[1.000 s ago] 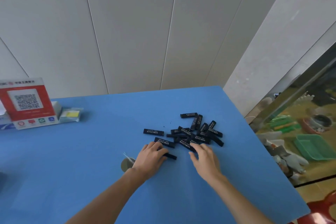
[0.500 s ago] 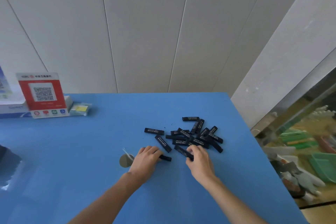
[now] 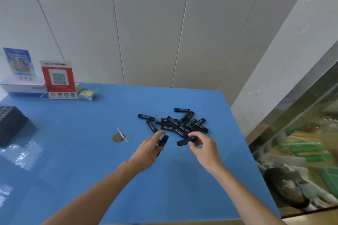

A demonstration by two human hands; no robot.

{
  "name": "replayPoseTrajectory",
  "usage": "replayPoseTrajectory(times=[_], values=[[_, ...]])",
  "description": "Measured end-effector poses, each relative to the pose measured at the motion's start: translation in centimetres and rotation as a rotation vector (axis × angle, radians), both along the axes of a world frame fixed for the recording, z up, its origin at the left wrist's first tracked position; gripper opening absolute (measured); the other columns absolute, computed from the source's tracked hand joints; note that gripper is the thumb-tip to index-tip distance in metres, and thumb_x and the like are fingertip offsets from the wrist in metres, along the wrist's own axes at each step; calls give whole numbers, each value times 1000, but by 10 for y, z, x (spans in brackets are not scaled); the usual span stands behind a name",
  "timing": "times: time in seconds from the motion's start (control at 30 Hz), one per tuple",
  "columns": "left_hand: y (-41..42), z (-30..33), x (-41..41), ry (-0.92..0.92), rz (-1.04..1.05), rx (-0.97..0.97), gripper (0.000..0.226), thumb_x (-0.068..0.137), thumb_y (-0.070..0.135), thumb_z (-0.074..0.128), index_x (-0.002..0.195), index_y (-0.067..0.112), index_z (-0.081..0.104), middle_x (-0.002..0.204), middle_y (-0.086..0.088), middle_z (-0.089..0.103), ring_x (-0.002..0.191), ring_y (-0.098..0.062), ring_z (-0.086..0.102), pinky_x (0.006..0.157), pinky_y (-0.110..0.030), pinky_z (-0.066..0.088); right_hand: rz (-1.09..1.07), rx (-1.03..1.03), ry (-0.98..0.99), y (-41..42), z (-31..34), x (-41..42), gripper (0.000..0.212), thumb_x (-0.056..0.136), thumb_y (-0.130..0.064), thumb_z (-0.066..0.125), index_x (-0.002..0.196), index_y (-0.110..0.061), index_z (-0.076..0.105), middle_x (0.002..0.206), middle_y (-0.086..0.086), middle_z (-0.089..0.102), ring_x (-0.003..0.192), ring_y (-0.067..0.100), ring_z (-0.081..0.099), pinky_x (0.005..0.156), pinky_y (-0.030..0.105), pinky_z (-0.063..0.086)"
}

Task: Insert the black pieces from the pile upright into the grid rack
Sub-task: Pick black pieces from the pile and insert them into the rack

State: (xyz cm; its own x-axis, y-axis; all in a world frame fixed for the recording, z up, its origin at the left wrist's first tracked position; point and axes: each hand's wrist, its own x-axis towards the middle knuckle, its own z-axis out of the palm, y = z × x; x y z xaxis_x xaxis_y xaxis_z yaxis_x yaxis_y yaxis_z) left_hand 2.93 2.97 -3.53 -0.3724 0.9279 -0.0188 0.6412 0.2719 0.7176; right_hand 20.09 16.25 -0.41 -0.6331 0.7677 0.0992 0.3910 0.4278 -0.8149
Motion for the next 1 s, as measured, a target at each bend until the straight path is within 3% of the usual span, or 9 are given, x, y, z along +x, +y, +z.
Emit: replayPoseTrajectory(times=[0.17, 0.27, 0.5, 0.6, 0.7, 1.0], values=[[-35, 7, 15, -93, 95, 24, 43, 93, 10, 53, 129, 30, 40, 93, 5, 55, 70, -17, 62, 67, -24, 52, 67, -88, 44, -25, 5, -4, 27, 82, -9, 67, 99, -22, 50, 85, -10, 61, 67, 3, 57, 58, 8, 43], [-65, 9, 15, -138, 147, 0, 41, 92, 10, 54, 123, 34, 43, 93, 8, 56, 69, -11, 63, 64, -16, 50, 119, -87, 27, -45, 5, -12, 24, 84, -11, 66, 97, -20, 47, 87, -6, 61, 68, -2, 55, 60, 7, 41], [-125, 17, -9, -139, 247, -2, 40, 92, 10, 55, 121, 35, 44, 94, 7, 58, 68, -10, 64, 62, -19, 51, 260, -74, -14, -87, 15, -45, 20, 87, -14, 65, 99, -25, 54, 88, -5, 63, 72, -2, 57, 62, 7, 42], [-152, 19, -25, -144, 264, 10, 40, 92, 11, 56, 120, 36, 44, 94, 6, 58, 67, -11, 64, 65, -26, 53, 286, -56, -16, -108, 21, -67, 21, 86, -14, 66, 99, -27, 55, 88, -7, 63, 73, -1, 59, 64, 4, 42], [-184, 24, -46, -122, 282, 10, 41, 92, 9, 54, 121, 36, 44, 94, 7, 57, 66, -9, 62, 58, -21, 49, 311, -51, -1, -138, 27, -93, 21, 86, -14, 66, 101, -25, 57, 88, -5, 65, 75, 2, 60, 65, 4, 42], [-291, 38, -129, -60, 287, 11, 41, 93, 9, 53, 123, 36, 44, 101, 3, 57, 69, -7, 63, 57, -18, 47, 383, 1, 12, -243, 41, -180, 18, 87, -17, 65, 99, -29, 59, 84, 1, 64, 77, 10, 59, 70, 17, 48]])
